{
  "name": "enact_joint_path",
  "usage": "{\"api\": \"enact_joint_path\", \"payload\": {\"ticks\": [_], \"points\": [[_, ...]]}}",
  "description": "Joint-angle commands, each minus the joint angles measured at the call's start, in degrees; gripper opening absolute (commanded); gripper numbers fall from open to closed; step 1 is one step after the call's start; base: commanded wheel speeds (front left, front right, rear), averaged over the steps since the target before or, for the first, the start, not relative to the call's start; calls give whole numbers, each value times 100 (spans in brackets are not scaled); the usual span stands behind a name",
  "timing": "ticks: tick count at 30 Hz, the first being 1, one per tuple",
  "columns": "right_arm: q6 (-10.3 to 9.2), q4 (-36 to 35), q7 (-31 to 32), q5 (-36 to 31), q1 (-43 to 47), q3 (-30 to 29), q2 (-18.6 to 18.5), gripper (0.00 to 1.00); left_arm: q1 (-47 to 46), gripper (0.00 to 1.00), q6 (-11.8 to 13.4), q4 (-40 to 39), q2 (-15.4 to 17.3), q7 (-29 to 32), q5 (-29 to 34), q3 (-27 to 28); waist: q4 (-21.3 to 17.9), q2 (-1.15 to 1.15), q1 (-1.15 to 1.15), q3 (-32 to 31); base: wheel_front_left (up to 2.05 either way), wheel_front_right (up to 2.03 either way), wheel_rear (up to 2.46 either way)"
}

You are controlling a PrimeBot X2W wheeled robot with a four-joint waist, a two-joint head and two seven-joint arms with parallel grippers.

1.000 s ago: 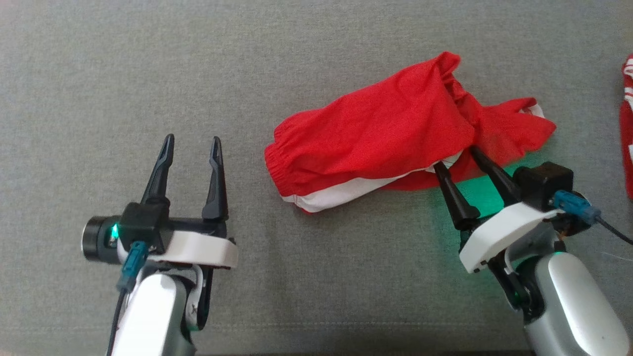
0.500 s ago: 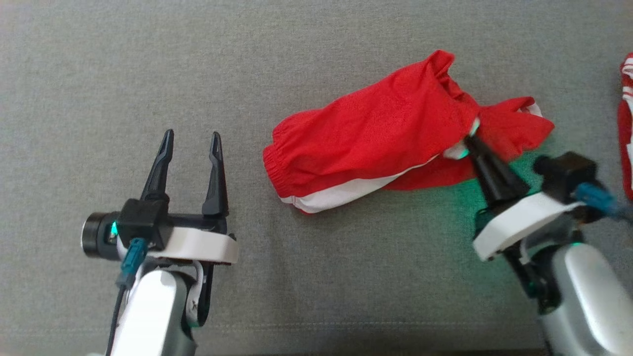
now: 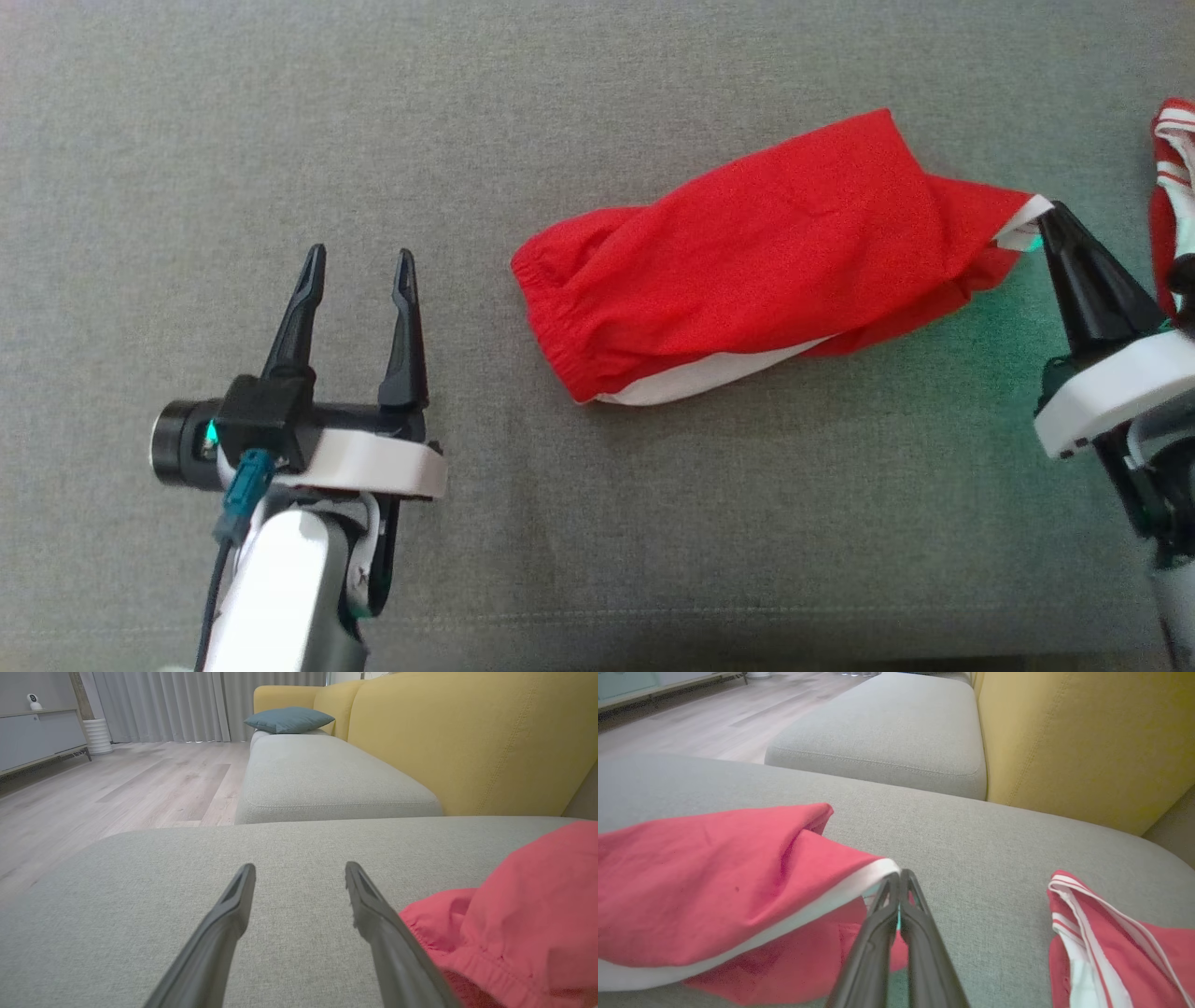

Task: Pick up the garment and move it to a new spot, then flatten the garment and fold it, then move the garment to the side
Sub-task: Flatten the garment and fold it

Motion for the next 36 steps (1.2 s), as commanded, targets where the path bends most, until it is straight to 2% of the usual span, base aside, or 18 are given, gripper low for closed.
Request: {"api": "enact_joint_path", "payload": {"ticks": [1,6,7,8,9,10,15,21,29,36], "points": [[21,-74,-45,-35,-132,60,-178,0,-134,100,1,-156,31,-29,51,160,18,0,0,19,0,0,0],[21,391,-169,24,-44,162,-171,0,-130,100,-7,-131,25,-29,52,164,52,0,0,44,0,0,0],[21,480,-213,52,-23,171,-146,13,-123,100,-7,-124,23,-29,51,163,55,0,0,38,0,0,0],[21,545,-275,68,-3,170,-115,45,-116,100,-8,-116,22,-29,50,164,53,0,0,29,0,0,0],[21,589,-354,87,19,146,-66,96,-107,100,-8,-110,22,-29,50,167,48,0,0,15,0,0,0],[21,621,-428,97,50,105,-7,100,-95,100,-4,-107,21,-29,53,170,40,0,0,-2,0,0,0],[21,519,-799,94,321,-133,263,100,-8,100,9,-91,30,-29,57,192,-15,0,0,-145,0,0,0],[21,-151,-1109,-23,685,-303,547,100,90,100,52,-126,64,-29,61,250,-82,0,0,-274,0,0,0],[21,-770,-1106,-148,880,-269,931,100,228,100,120,-194,78,-29,80,271,-100,0,0,-448,0,0,0],[21,-933,-1032,-191,1075,-154,1165,100,418,100,177,-261,90,-29,87,244,-110,0,0,-576,0,0,0]]}}
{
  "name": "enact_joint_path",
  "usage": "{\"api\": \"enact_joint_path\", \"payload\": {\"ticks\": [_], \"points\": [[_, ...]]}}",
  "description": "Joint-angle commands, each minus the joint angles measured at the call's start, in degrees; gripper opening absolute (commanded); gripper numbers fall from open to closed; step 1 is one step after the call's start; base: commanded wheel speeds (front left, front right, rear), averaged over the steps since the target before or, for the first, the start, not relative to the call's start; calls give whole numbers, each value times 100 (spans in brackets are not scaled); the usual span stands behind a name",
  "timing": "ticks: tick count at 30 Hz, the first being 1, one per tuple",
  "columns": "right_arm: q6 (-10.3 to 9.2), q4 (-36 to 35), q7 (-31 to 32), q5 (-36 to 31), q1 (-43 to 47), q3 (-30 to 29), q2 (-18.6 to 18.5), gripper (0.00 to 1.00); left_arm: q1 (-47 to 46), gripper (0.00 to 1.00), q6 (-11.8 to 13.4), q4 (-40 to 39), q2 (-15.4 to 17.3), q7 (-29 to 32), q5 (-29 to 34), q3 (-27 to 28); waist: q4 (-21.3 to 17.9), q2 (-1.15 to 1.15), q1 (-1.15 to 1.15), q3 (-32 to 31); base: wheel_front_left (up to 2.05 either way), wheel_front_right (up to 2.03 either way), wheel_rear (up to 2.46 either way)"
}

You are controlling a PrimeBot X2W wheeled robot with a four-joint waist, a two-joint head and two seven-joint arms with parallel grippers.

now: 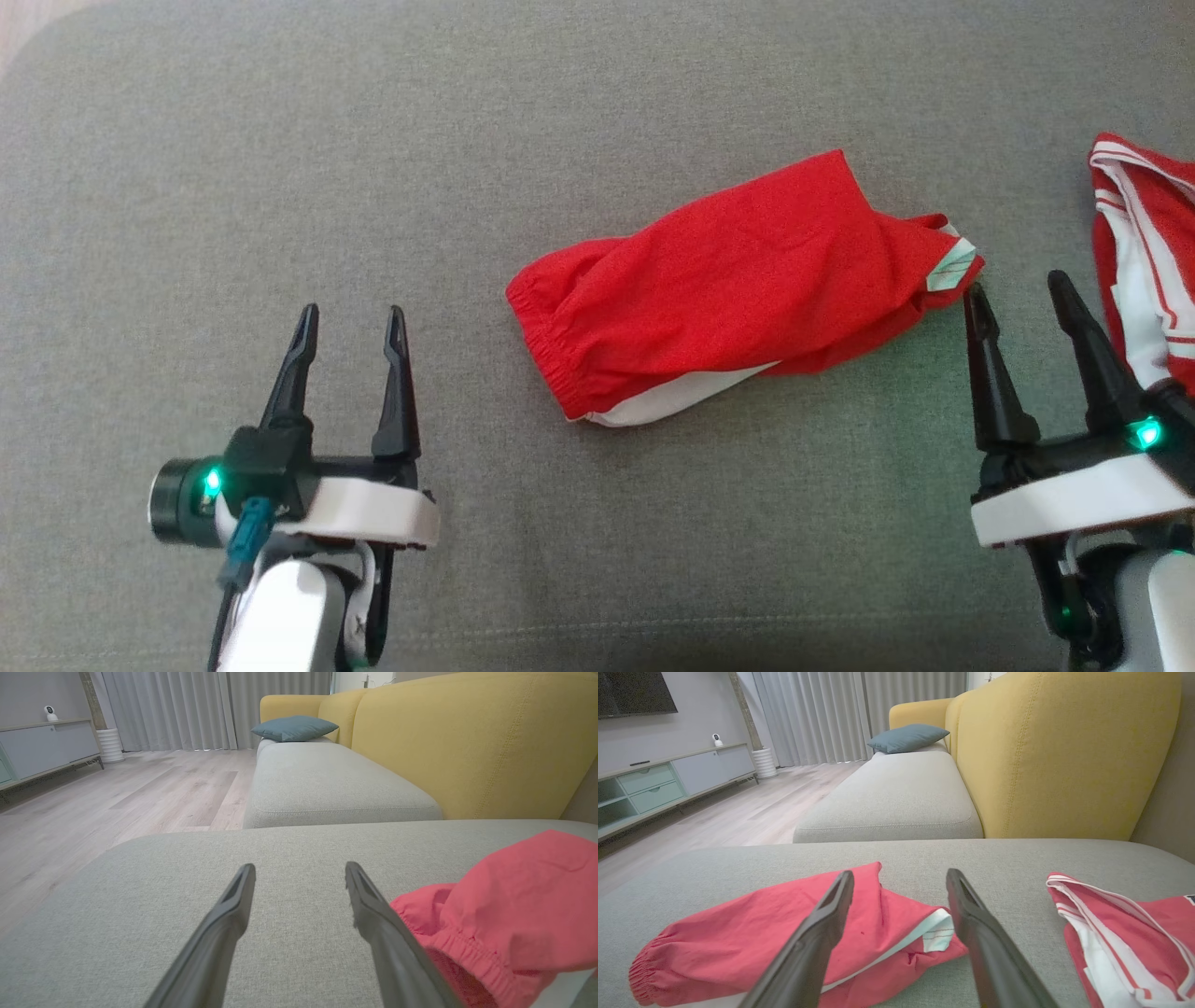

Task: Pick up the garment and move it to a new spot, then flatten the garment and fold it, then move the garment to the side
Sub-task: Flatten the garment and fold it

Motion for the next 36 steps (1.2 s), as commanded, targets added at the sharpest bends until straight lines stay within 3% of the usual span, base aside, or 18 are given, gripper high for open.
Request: {"api": "enact_joint_path", "payload": {"ticks": [1,15,18,24,28,36], "points": [[21,-237,15,-48,-35,134,-21,100,-61,100,40,-211,66,-29,44,168,-4,0,0,-10,0,0,0],[21,-265,57,-20,-21,146,27,100,-62,100,47,-238,69,-29,39,70,2,0,0,-19,0,0,0],[21,-255,71,-6,-18,139,28,100,-42,100,-205,-204,53,160,-87,-159,5,0,0,8,0,0,0],[21,-192,89,34,-66,149,18,100,37,100,-929,-28,-42,1101,-423,-1072,-23,0,0,145,0,0,0],[21,-173,86,64,-117,178,27,100,18,100,-998,168,-75,1349,-527,-1282,-91,0,0,236,0,0,0],[21,-121,101,112,-162,174,29,100,-275,100,-941,563,-111,1202,-552,-1417,-247,0,0,363,0,0,0]]}}
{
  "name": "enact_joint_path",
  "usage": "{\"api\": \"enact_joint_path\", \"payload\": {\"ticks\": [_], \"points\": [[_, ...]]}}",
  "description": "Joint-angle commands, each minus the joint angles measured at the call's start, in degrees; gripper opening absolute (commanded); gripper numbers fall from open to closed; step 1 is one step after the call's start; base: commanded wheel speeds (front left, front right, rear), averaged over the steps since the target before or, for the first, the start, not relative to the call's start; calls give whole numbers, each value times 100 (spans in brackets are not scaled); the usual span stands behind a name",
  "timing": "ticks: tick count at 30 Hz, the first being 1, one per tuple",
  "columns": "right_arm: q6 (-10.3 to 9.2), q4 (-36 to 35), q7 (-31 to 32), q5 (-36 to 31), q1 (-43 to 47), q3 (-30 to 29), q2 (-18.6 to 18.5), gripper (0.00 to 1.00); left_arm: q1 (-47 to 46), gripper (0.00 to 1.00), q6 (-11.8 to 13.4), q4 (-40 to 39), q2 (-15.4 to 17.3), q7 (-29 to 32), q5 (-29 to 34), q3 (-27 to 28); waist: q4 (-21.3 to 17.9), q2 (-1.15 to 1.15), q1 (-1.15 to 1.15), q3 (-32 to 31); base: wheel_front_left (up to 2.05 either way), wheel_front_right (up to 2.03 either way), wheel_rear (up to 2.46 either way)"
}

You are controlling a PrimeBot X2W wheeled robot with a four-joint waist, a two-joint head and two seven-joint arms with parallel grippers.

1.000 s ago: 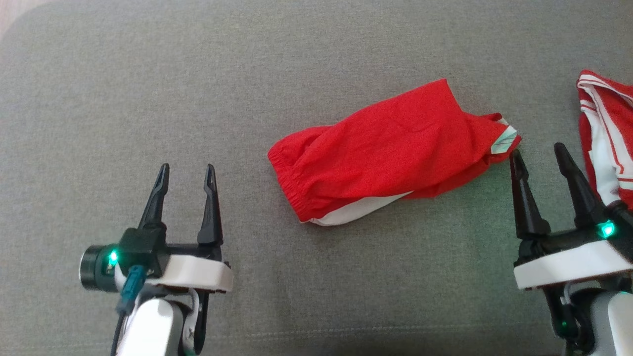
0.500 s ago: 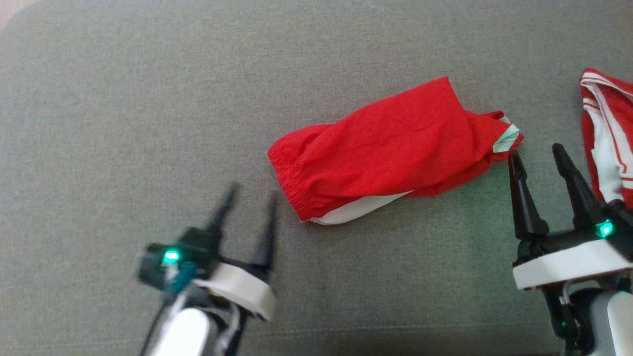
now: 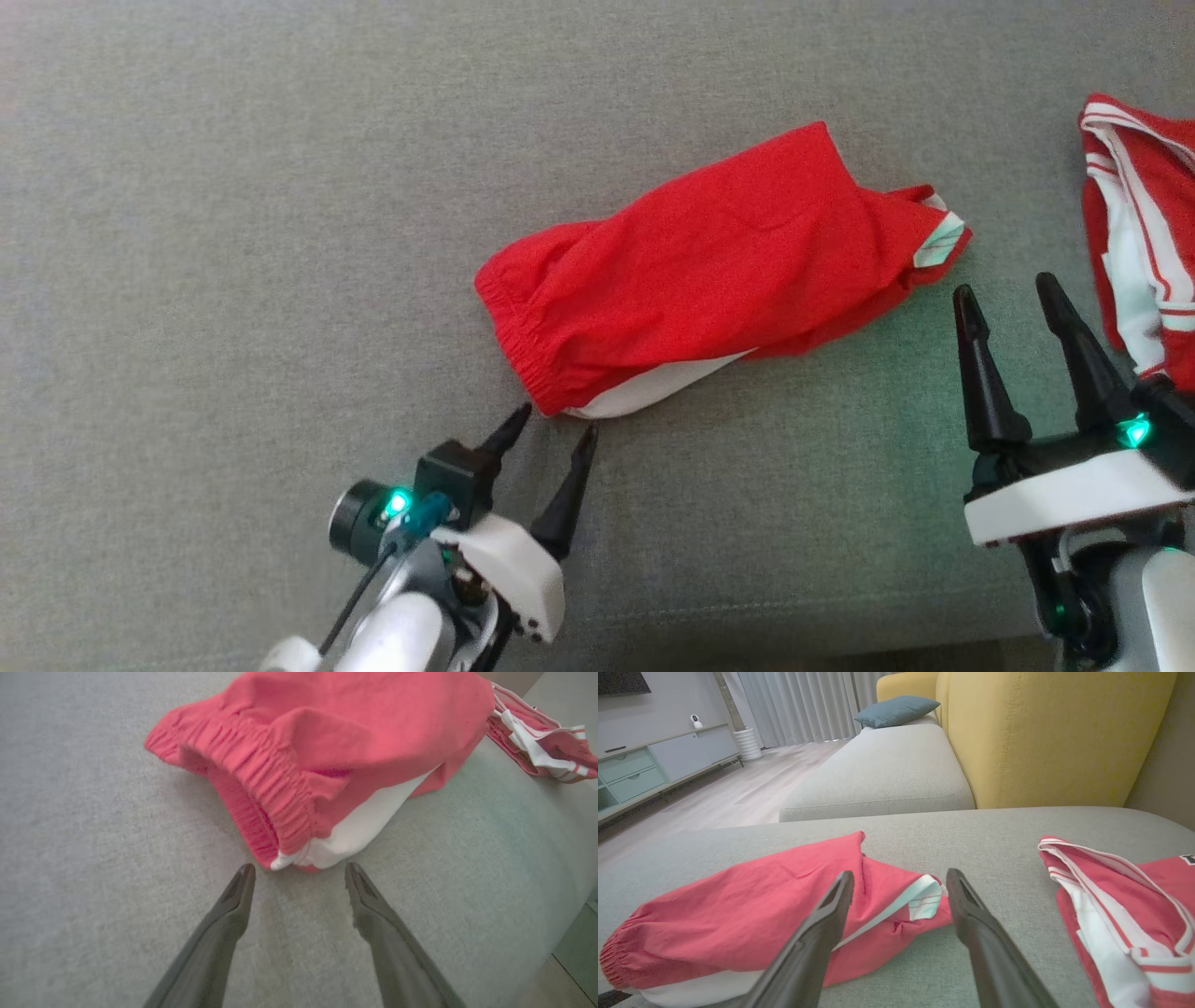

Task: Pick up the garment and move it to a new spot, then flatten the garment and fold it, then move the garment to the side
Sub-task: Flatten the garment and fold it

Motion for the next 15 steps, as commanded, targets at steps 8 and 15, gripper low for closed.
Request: {"api": "enact_joint_path", "payload": {"ticks": [8,15], "points": [[21,-74,69,90,-120,-33,-21,100,-442,0,-21,84,-39,-231,-17,25,-79,0,0,84,0,0,0],[21,405,289,125,-218,-238,-226,100,-484,0,-27,161,-15,-262,-41,-13,-48,0,0,47,0,0,0]]}}
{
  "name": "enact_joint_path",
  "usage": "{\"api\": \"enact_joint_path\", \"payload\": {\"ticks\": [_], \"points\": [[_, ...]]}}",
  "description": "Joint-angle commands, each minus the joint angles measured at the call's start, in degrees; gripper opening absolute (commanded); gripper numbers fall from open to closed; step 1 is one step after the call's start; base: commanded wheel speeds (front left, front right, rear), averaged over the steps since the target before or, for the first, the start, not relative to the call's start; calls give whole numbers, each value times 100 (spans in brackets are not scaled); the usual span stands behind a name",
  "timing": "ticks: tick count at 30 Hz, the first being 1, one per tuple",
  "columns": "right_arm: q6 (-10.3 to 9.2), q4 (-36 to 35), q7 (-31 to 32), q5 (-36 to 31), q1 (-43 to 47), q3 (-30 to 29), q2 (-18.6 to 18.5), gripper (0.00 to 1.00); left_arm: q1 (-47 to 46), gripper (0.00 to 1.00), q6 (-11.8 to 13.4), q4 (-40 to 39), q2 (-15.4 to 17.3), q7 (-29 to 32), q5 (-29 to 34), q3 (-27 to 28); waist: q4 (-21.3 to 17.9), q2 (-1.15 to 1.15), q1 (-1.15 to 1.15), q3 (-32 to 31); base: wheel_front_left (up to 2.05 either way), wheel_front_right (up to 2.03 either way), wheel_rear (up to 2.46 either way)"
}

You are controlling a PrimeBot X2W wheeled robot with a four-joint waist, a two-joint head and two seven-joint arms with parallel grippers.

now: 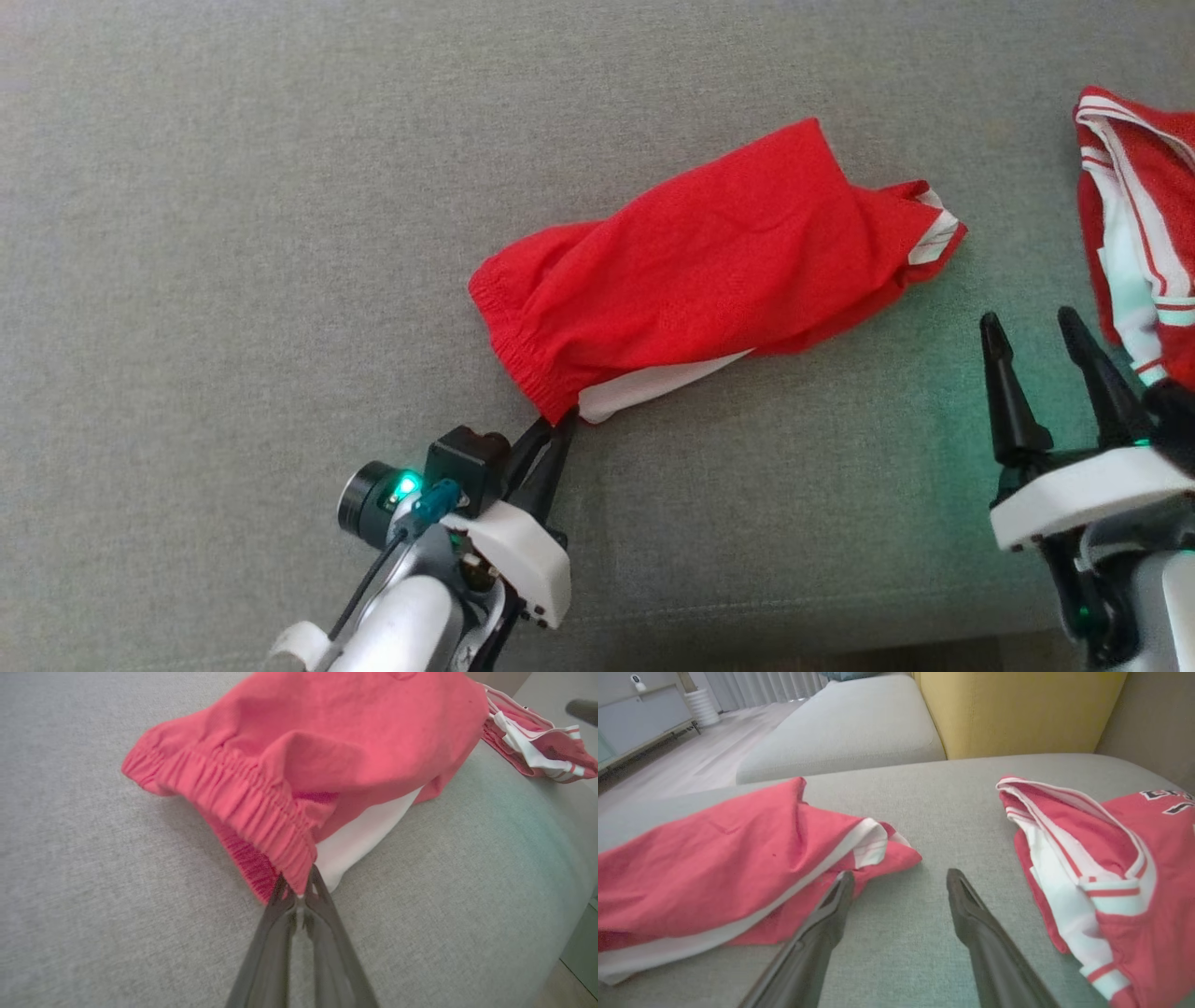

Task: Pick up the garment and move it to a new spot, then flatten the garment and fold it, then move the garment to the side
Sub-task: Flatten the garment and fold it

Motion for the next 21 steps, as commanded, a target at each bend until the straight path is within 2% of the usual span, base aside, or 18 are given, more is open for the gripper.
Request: {"api": "enact_joint_path", "payload": {"ticks": [1,10,16,17,19,21], "points": [[21,-120,19,47,-244,87,-184,100,-169,0,12,-161,13,-60,-38,122,11,0,0,-2,0,0,0],[21,652,171,223,-1048,551,-789,100,-299,0,45,-240,42,-119,-12,81,142,0,0,192,0,0,0],[21,1265,145,362,-1568,999,-968,100,-366,0,61,-248,43,-189,-22,58,210,0,0,279,0,0,0],[21,1355,132,395,-1636,1070,-996,61,-374,0,68,-251,43,-209,-23,58,220,0,0,286,0,0,0],[21,1478,43,455,-1740,1170,-1043,0,-389,0,83,-275,42,-278,-37,71,240,0,0,290,0,0,0],[21,1525,-110,509,-1797,1219,-1089,0,-398,0,117,-322,57,-359,-47,111,253,0,0,282,0,0,0]]}}
